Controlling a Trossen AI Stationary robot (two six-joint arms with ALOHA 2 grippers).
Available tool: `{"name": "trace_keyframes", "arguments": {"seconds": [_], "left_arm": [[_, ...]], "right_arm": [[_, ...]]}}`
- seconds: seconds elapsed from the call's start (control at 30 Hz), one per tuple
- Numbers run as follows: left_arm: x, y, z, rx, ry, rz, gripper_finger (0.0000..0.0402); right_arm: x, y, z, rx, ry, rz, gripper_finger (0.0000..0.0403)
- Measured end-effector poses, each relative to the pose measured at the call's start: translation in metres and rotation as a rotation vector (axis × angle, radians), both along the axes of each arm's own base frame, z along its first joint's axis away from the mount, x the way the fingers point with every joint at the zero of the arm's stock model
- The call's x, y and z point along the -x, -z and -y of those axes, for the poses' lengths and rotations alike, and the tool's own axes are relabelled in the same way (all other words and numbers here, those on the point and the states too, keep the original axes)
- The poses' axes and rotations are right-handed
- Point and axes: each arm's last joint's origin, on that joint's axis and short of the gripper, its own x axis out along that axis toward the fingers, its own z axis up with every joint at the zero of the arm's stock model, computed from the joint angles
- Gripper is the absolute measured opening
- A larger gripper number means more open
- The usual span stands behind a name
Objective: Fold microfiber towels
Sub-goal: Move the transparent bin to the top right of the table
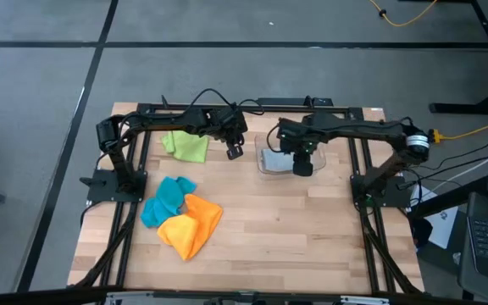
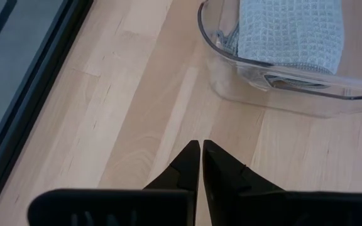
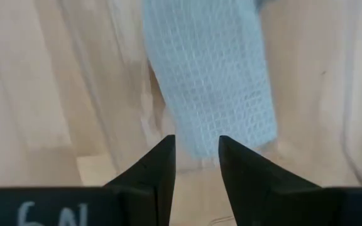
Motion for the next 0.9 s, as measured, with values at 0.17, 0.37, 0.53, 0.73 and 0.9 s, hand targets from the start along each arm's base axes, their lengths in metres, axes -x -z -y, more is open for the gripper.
{"name": "trace_keyframes", "arguments": {"seconds": [0.17, 0.37, 0.53, 0.73, 0.9], "left_arm": [[0.0, 0.0, 0.0, 0.013, -0.021, 0.007, 0.0014], [0.0, 0.002, 0.003, 0.026, -0.033, 0.005, 0.0014], [0.0, 0.002, 0.002, 0.022, -0.033, 0.012, 0.0014], [-0.001, 0.002, 0.002, 0.021, -0.039, 0.026, 0.0014], [-0.001, 0.002, 0.002, 0.033, -0.057, 0.029, 0.0014]], "right_arm": [[0.004, -0.005, -0.017, -0.014, 0.052, 0.182, 0.0124], [0.016, 0.038, -0.049, -0.162, 0.084, 0.202, 0.0124], [0.022, 0.067, -0.071, -0.177, 0.069, 0.2, 0.0124], [0.016, 0.066, -0.069, 0.003, 0.095, 0.279, 0.0124], [0.014, 0.063, -0.059, 0.189, 0.13, 0.29, 0.0124]]}}
